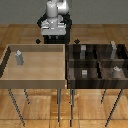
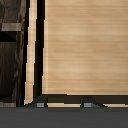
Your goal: Place the milk carton into the appropriate compartment.
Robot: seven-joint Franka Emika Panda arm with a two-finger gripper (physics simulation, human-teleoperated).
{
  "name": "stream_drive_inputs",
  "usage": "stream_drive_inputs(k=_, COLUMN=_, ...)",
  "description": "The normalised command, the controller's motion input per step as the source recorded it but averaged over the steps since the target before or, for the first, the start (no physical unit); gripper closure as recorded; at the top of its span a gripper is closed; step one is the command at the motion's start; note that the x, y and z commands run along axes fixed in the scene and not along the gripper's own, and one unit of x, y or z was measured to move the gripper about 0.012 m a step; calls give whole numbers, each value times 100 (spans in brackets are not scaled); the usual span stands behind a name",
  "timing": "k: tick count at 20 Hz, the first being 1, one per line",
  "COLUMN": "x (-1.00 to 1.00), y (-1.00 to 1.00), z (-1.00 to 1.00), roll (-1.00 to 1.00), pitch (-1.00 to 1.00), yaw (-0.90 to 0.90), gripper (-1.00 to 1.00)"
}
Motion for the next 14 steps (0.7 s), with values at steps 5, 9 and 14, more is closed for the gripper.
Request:
stream_drive_inputs(k=5, x=0, y=0, z=0, roll=0, pitch=0, yaw=0, gripper=-100)
stream_drive_inputs(k=9, x=0, y=-75, z=0, roll=0, pitch=0, yaw=0, gripper=-100)
stream_drive_inputs(k=14, x=0, y=-100, z=0, roll=0, pitch=0, yaw=0, gripper=-100)
